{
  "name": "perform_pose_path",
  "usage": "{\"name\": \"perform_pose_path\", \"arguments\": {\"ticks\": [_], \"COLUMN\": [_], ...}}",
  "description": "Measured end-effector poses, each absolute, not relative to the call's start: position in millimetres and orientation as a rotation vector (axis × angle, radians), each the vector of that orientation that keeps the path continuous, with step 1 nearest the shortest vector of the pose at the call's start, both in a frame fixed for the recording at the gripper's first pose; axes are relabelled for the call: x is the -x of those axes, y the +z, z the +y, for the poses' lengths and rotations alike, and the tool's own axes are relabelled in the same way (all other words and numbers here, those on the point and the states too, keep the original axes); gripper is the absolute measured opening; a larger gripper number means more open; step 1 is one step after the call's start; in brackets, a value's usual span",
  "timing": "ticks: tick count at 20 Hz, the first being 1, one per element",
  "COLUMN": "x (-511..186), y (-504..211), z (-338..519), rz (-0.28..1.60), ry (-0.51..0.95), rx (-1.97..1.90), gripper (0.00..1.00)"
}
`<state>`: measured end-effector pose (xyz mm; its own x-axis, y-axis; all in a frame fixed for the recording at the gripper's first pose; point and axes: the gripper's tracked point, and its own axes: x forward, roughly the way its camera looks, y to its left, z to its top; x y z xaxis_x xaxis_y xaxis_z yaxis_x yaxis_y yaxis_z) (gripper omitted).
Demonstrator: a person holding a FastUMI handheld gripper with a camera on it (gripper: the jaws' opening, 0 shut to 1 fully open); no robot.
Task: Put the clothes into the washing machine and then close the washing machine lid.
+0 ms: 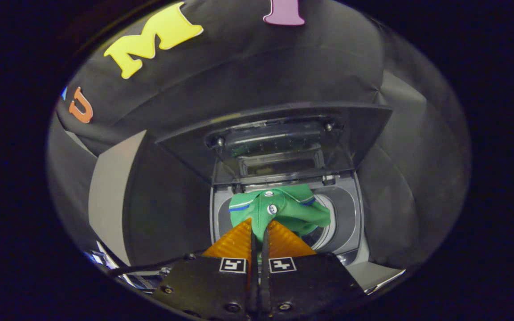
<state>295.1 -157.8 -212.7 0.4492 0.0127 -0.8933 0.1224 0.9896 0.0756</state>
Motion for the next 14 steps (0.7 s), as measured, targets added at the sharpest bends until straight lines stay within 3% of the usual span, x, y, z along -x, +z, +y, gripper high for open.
{"name": "perform_pose_path", "arguments": {"ticks": [8, 14], "x": [-290.1, -289.8], "y": [-243.4, -227.6], "z": [-161.5, -167.5], "rz": [1.134, 1.096], "ry": [-0.07, -0.084], "rx": [-0.144, -0.113], "gripper": [0.14, 0.59]}}
